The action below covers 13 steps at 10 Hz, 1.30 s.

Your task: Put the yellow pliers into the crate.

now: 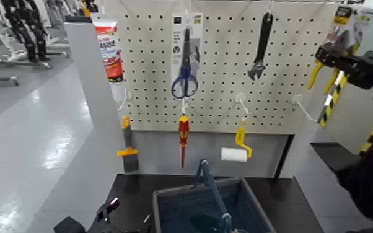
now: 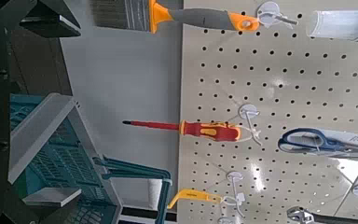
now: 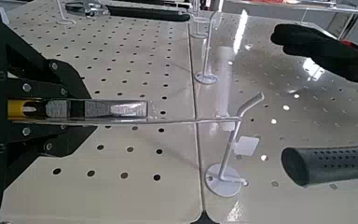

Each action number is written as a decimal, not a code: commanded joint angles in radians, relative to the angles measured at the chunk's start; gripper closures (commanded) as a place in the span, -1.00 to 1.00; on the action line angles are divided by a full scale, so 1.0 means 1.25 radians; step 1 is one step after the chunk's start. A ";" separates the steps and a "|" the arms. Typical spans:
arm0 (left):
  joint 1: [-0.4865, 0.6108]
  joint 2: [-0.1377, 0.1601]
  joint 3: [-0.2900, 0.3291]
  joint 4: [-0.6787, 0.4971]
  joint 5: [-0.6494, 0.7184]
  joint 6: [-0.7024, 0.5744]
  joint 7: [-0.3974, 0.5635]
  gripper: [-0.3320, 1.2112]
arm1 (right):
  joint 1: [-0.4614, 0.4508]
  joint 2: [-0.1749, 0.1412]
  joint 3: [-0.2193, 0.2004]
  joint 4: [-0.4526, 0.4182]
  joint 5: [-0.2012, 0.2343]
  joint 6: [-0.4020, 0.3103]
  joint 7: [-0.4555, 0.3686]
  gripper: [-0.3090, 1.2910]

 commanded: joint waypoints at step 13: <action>-0.009 -0.015 -0.004 0.050 0.038 -0.021 -0.011 -0.44 | 0.406 0.231 0.001 -0.285 -0.009 0.099 -0.092 0.78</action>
